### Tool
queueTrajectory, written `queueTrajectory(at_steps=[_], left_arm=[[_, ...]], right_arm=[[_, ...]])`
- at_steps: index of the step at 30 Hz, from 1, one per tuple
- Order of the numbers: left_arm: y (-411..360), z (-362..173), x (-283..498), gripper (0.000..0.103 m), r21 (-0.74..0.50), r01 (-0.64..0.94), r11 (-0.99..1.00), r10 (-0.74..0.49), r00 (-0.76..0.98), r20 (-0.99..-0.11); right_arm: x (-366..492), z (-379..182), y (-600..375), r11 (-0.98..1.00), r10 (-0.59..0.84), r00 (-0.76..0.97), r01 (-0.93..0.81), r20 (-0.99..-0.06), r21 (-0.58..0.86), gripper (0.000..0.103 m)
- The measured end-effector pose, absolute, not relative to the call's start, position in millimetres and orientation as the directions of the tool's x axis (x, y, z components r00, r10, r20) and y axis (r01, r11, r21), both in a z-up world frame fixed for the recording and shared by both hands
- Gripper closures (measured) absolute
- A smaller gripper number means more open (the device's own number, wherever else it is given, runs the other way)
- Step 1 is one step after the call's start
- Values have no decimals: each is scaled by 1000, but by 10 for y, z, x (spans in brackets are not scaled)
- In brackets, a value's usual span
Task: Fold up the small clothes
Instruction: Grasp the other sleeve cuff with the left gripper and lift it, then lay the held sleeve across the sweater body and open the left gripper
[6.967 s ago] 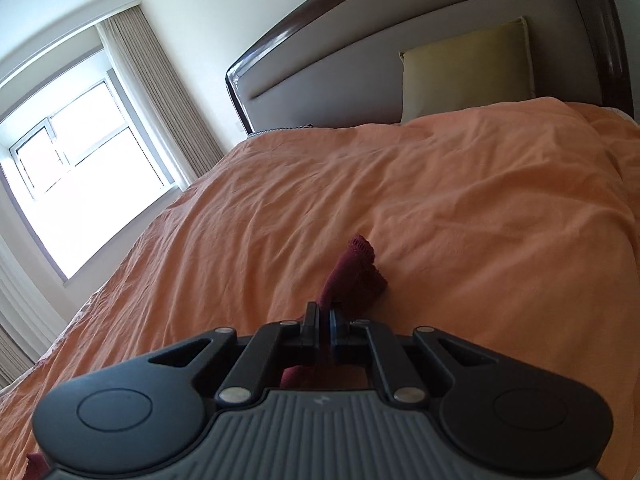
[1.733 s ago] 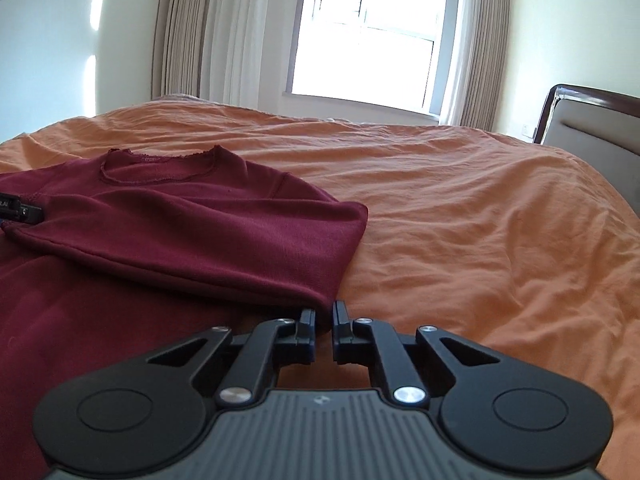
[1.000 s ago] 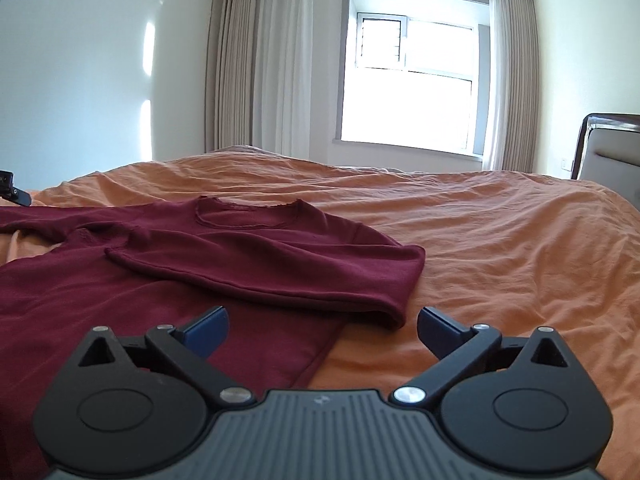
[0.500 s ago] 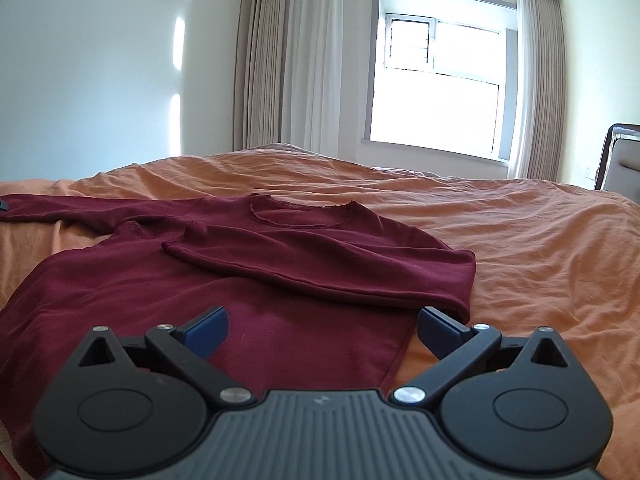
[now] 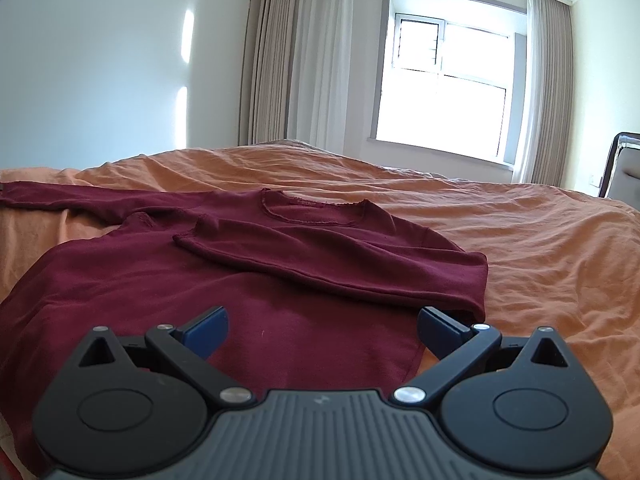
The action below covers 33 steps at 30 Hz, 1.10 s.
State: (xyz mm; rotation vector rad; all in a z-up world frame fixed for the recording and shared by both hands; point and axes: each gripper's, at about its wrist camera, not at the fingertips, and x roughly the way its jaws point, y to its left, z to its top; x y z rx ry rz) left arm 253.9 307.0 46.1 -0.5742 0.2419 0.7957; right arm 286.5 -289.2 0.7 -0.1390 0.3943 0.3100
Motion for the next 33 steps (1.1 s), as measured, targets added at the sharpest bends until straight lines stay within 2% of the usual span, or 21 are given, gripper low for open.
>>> queueTrajectory(at_steps=[9, 13, 17, 24, 33], left_arm=[[2707, 1072, 2996, 98, -294, -603, 742, 551, 798, -246], [2223, 1398, 3264, 98, -241, -482, 842, 453, 876, -166], [1630, 1601, 3542, 98, -187, -340, 922, 322, 939, -122], [514, 1574, 4003, 98, -157, -103, 982, 85, 989, -117], [-764, 927, 4408, 98, -145, 109, 983, -139, 966, -217]], right_arm=[[2881, -38, -2981, 950, 268, 882, -310, -388, -48, 0], [2878, -60, -3053, 955, 261, 886, -296, -382, -33, 0], [2876, -80, -3158, 960, 253, 891, -279, -377, -15, 0], [2857, -132, -3399, 971, 223, 899, -239, -376, 5, 0], [2823, -226, -3735, 984, 172, 903, -177, -393, 22, 0]])
